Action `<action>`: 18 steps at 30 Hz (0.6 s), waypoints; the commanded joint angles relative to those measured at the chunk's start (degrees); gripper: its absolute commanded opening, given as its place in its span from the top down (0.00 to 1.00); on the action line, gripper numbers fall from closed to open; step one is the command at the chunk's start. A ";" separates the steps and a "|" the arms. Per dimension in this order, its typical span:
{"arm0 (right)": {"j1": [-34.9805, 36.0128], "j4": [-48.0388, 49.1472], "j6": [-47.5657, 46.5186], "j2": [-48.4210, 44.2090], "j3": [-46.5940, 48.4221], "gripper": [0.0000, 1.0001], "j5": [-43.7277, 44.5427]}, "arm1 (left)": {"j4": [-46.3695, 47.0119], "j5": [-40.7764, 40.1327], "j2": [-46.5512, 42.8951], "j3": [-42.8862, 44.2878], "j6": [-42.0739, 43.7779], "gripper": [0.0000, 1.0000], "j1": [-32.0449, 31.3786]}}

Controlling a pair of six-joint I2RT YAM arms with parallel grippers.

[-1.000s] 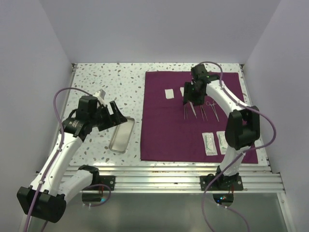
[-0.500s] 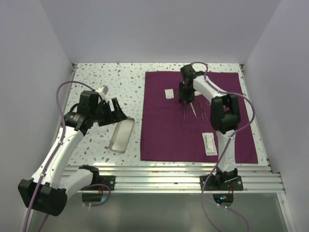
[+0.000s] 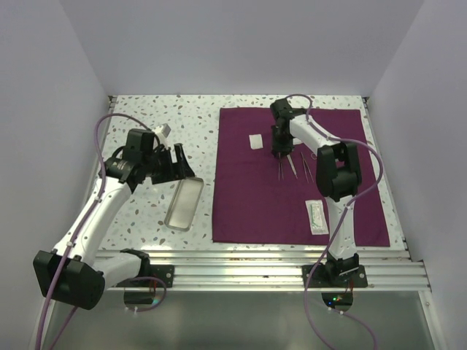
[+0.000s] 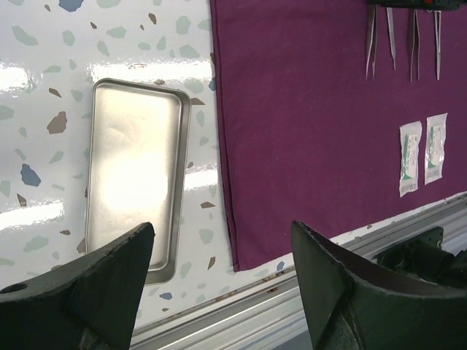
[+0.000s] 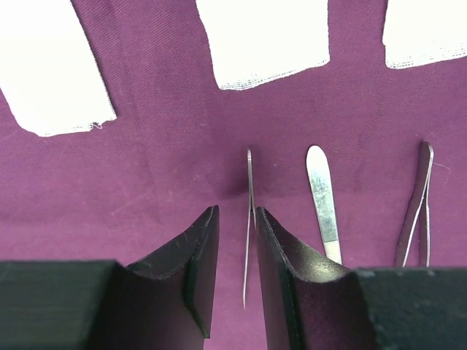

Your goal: Prepare the surgical pack

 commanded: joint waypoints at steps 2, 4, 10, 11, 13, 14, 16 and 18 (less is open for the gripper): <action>0.15 0.26 -0.51 0.09 0.06 0.69 2.27 | 1.16 1.89 0.75 2.51 2.66 0.21 -0.41; 0.15 0.61 -0.42 0.09 -0.20 0.70 2.53 | 1.25 1.98 0.84 2.42 2.83 0.21 -0.41; -0.11 0.53 -0.78 0.97 -0.29 0.72 2.79 | 1.43 2.25 1.19 2.50 2.92 0.22 -0.41; -0.02 0.53 -0.78 1.06 -0.38 0.72 2.62 | 1.43 2.34 1.19 2.59 2.92 0.23 -0.41; -0.11 0.53 -0.78 1.32 -0.47 0.75 2.53 | 1.25 2.42 1.19 2.68 3.01 0.23 -0.41; -0.02 0.53 -0.78 1.41 -0.55 0.76 2.70 | 1.16 2.51 1.10 2.86 3.01 0.24 -0.41; -0.20 0.62 -0.78 1.58 -0.73 0.76 2.97 | 0.99 2.51 1.02 2.77 3.01 0.25 -0.41; -0.46 0.79 -0.86 1.59 -1.17 0.77 2.71 | 0.99 2.69 0.84 2.68 3.10 0.25 -0.41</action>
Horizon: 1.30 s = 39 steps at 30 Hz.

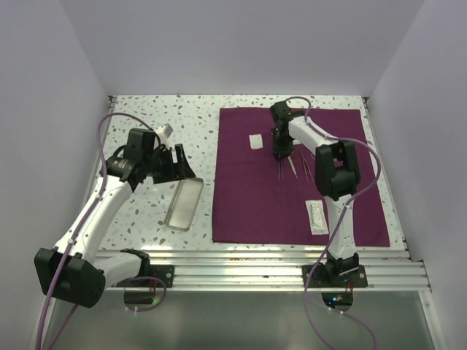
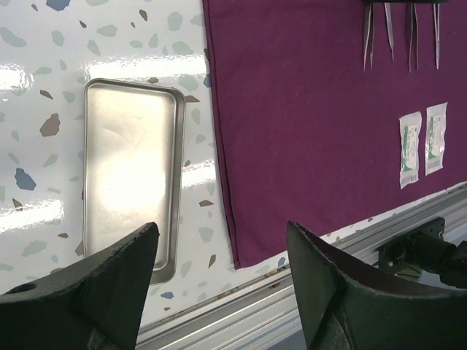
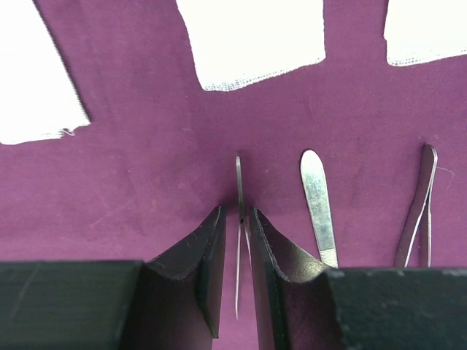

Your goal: Prepare the surgical pack

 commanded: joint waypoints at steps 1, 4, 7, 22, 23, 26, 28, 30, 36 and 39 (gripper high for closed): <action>-0.48 0.66 -0.58 0.38 -0.60 0.77 1.57 | 0.90 1.27 -0.32 2.33 1.52 0.26 -0.41; -0.75 0.93 -0.84 0.21 -1.13 0.81 1.57 | 0.90 1.44 -0.67 2.07 1.52 0.28 -0.41; -0.66 0.66 -0.93 -0.32 -1.39 0.94 1.31 | 1.25 2.23 -0.85 1.89 1.43 0.31 -0.41; 0.92 8.96 5.57 -21.21 -7.00 1.00 -24.14 | 14.25 14.80 0.82 2.77 -3.39 0.20 -1.99; 1.01 13.27 7.31 -22.54 -11.37 1.00 -35.32 | 16.43 15.67 1.00 2.77 -4.27 0.20 -2.69; 2.32 27.17 12.41 -26.07 -17.97 1.00 -45.86 | 18.56 16.38 2.14 2.69 -5.59 0.22 -3.92; 4.42 31.84 14.62 -27.47 -19.40 1.00 -49.93 | 21.54 18.14 2.75 1.37 -7.52 0.25 -4.80; 5.84 36.49 18.38 -28.70 -21.95 1.00 -53.08 | 24.52 18.84 3.02 -0.29 -9.80 0.27 -5.77; 8.65 52.33 27.97 -30.99 -27.58 1.00 -56.96 | 32.79 22.88 2.67 -4.60 -15.08 0.33 -7.27; 9.01 59.44 32.79 -31.34 -30.04 1.00 -59.25 | 33.94 23.50 2.67 -5.31 -15.79 0.34 -7.27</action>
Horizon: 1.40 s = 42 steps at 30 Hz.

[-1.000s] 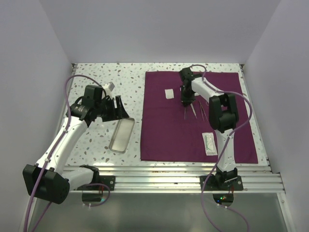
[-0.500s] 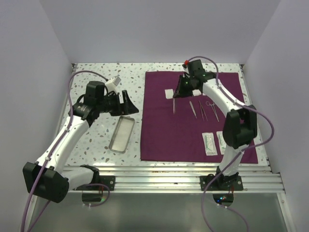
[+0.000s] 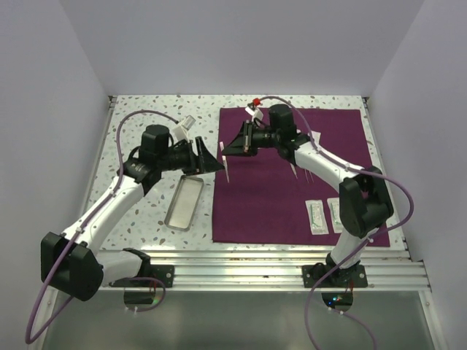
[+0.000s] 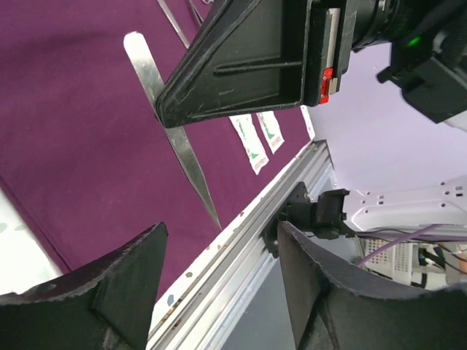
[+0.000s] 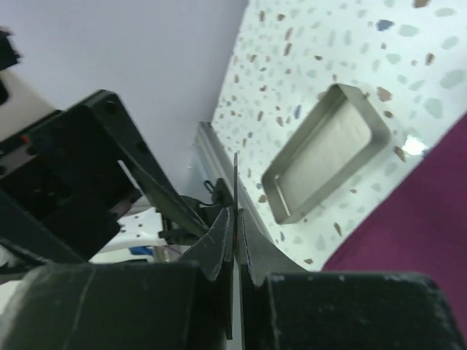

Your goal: Prepare the surgical pack

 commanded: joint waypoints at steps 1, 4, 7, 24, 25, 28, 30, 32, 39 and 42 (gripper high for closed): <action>-0.41 16.91 9.08 -3.54 -1.91 1.00 -5.66 | 6.60 3.20 -0.26 -0.81 -2.98 0.35 -0.21; -0.41 24.29 14.35 -3.37 -4.64 1.00 -6.36 | 6.95 3.38 -0.26 -1.95 -3.42 0.37 -0.21; -0.06 29.32 17.87 -2.93 -6.40 1.00 -7.33 | 7.92 3.29 -0.26 -2.57 -3.86 0.37 -0.21; 1.17 31.80 19.55 -2.40 -6.84 1.00 -10.41 | 13.37 5.48 3.52 -2.04 -6.59 0.63 -0.12; 1.17 31.45 19.03 -2.40 -6.84 1.00 -10.67 | 13.63 5.57 3.61 -1.96 -6.76 0.67 -0.12; 1.34 29.70 17.71 -2.75 -7.19 1.00 -10.76 | 13.64 5.66 4.05 -1.95 -6.94 0.94 -0.12; 1.26 25.32 15.70 -3.02 -6.23 0.96 -10.41 | 11.98 4.18 4.05 -1.69 -6.33 1.00 -0.12; 1.26 17.26 7.75 -3.19 -3.96 0.71 -6.92 | 4.70 1.63 4.14 -0.29 -3.01 1.00 -0.03; -2.95 -42.10 -19.38 2.25 20.73 0.27 32.20 | -27.48 -29.65 7.39 7.10 8.17 1.00 -0.03; -8.75 -42.30 -18.95 3.14 19.71 0.27 31.53 | -29.78 -33.27 7.91 3.77 8.27 1.00 -0.03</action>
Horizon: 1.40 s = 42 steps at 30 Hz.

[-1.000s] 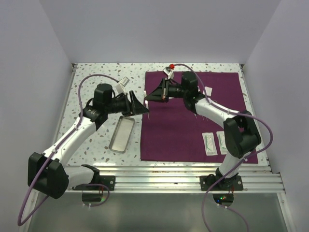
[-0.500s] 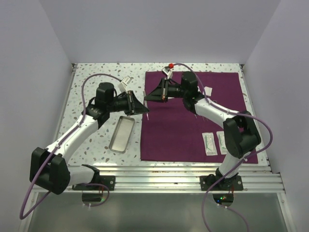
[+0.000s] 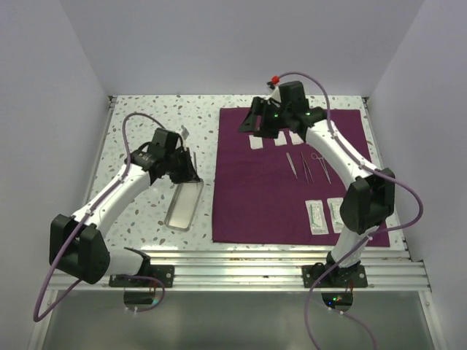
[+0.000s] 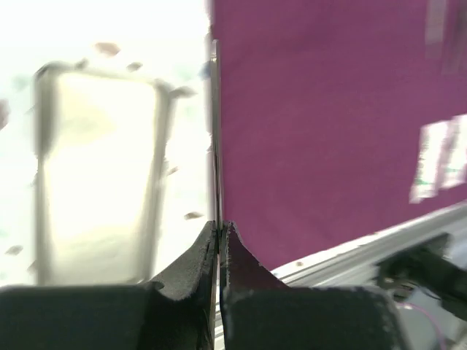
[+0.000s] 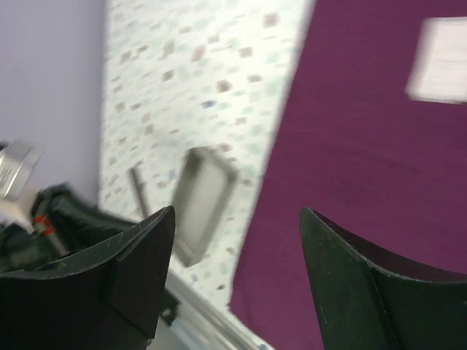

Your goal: Prepare the surgical pack

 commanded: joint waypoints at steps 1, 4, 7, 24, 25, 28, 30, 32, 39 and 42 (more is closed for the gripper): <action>-6.96 -13.62 -5.84 1.52 -0.32 0.27 9.53 | -10.50 -11.11 1.51 -3.09 4.20 1.00 0.01; -10.49 -11.15 -5.39 1.25 -2.78 0.27 7.77 | -11.65 -11.72 5.20 -6.53 4.73 1.00 -0.16; -11.63 -10.36 -5.82 2.04 -3.66 0.27 6.46 | -11.30 -14.10 7.58 -7.95 5.60 1.00 -0.16; -12.52 -8.60 -6.97 5.03 -3.31 0.26 7.68 | -7.78 -11.03 13.29 -5.14 13.51 1.00 -0.87; -12.51 -8.51 -6.97 5.56 -3.22 0.26 7.77 | -7.70 -11.03 13.29 -4.96 14.04 1.00 -1.04; -12.78 -8.51 -7.06 6.53 -2.44 0.26 8.21 | -7.61 -9.62 14.08 -4.26 15.18 1.00 -1.48; -12.87 -8.69 -7.06 7.32 -1.65 0.26 8.12 | -7.78 -8.57 15.13 -3.82 15.62 1.00 -1.83; -12.87 -8.51 -7.06 7.93 -1.21 0.26 8.03 | -7.78 -7.34 15.84 -3.64 15.89 1.00 -2.01; -12.95 -7.63 -7.58 9.60 -0.59 0.25 8.73 | -7.69 -6.37 17.16 -2.68 16.59 1.00 -3.15; -13.13 -9.03 -9.07 11.61 1.16 0.25 11.36 | -7.87 -6.10 17.16 -2.15 16.07 0.91 -3.42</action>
